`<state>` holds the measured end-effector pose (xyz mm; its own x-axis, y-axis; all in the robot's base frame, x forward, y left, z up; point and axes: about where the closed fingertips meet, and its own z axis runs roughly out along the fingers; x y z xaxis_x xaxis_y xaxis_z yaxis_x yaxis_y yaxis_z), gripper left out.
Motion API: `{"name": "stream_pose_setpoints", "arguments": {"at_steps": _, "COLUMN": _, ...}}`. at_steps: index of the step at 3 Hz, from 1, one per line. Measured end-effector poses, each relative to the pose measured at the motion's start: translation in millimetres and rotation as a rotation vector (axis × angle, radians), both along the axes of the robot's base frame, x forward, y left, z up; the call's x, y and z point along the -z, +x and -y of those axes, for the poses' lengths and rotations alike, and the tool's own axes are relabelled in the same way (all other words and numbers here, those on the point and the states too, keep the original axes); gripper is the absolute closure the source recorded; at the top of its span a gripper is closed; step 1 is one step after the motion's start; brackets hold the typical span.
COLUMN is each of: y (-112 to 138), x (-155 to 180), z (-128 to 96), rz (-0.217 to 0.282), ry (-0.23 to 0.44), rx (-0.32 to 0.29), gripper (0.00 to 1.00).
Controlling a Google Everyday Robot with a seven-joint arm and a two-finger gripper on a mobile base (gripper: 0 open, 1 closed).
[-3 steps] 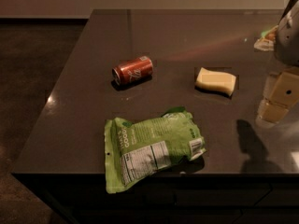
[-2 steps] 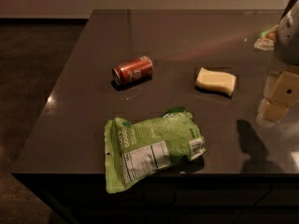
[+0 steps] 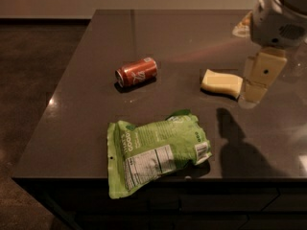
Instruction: Place coke can upright
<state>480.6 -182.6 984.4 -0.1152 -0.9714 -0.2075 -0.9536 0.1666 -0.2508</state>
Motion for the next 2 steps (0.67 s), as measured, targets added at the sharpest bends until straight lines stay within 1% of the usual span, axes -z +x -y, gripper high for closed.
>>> {"name": "stream_pose_setpoints", "arguments": {"at_steps": 1, "y": 27, "x": 2, "z": -26, "rz": 0.002, "ry": 0.014, "rx": -0.076, "gripper": 0.0}}
{"name": "stream_pose_setpoints", "arguments": {"at_steps": 2, "y": 57, "x": 9, "z": -61, "rz": 0.008, "ry": 0.018, "rx": -0.165, "gripper": 0.0}}
